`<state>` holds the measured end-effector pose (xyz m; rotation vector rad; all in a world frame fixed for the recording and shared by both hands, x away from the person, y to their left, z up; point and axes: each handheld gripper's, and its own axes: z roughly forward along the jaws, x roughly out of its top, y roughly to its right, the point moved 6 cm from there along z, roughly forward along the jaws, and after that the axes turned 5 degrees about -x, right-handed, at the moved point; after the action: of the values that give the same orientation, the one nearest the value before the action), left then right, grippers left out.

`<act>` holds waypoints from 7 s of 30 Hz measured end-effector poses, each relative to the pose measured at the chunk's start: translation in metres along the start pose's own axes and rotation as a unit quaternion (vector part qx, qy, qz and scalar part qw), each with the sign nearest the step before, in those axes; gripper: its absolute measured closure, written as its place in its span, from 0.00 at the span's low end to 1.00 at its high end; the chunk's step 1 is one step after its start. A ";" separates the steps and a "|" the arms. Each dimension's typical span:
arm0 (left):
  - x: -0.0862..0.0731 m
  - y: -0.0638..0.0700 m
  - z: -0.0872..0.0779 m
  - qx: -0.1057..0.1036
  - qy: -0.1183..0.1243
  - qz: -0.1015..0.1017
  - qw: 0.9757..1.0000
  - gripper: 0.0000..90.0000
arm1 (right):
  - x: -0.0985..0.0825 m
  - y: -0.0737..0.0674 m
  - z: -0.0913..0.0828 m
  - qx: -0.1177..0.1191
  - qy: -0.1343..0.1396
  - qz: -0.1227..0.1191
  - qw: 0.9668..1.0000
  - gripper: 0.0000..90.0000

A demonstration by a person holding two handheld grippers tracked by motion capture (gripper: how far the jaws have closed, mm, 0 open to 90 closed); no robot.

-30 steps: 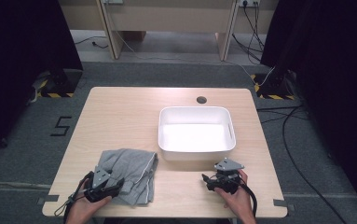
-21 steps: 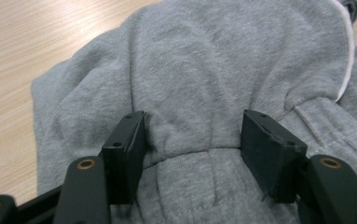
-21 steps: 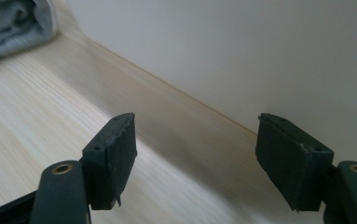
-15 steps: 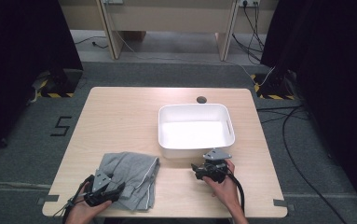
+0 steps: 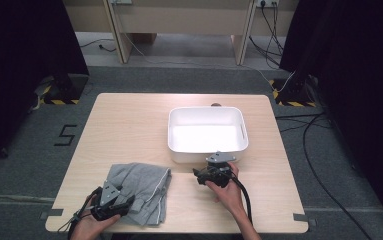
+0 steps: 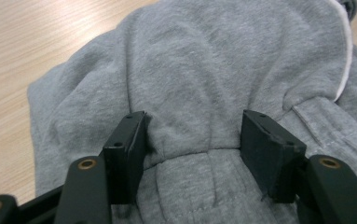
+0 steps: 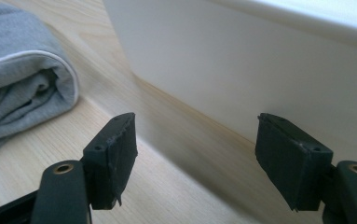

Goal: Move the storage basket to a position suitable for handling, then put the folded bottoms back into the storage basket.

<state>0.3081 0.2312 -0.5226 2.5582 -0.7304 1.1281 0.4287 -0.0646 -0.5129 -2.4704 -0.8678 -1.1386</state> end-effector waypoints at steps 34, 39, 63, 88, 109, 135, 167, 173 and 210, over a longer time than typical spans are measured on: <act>0.079 0.119 0.081 -0.094 -0.026 0.105 0.990 0.42 | -0.029 0.022 -0.071 -0.008 0.018 0.050 0.999 0.31; 0.084 0.119 0.080 -0.120 -0.020 0.094 0.988 0.34 | -0.029 0.025 -0.073 -0.011 0.020 0.050 0.999 0.31; 0.036 0.030 0.017 -0.152 0.026 -0.083 0.985 0.22 | -0.043 0.032 -0.080 -0.014 0.009 0.049 0.999 0.30; 0.027 0.075 0.041 -0.188 0.001 -0.084 0.979 0.16 | -0.040 0.032 -0.078 -0.008 0.009 0.043 0.999 0.30; 0.040 0.108 0.059 -0.222 0.004 -0.016 0.975 0.80 | -0.035 0.033 -0.078 -0.007 0.014 0.040 0.999 0.30; 0.024 0.115 0.039 -0.228 0.001 0.019 0.973 0.79 | -0.060 0.014 -0.052 0.093 -0.049 0.039 0.994 0.45; 0.073 0.132 -0.001 -0.255 0.048 0.066 0.963 0.85 | -0.001 -0.001 -0.108 0.093 0.073 -0.024 0.993 0.76; 0.088 0.128 -0.009 -0.258 0.057 0.068 0.962 0.85 | 0.011 0.003 -0.115 0.085 0.084 -0.035 0.992 0.76; 0.201 0.094 -0.034 -0.236 0.092 0.093 0.963 0.85 | 0.127 0.044 -0.149 0.076 0.113 -0.058 0.989 0.76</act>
<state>0.3517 0.0974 -0.3481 1.9945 -1.0617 1.0698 0.4328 -0.1191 -0.3196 -2.1444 -1.0002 -1.3076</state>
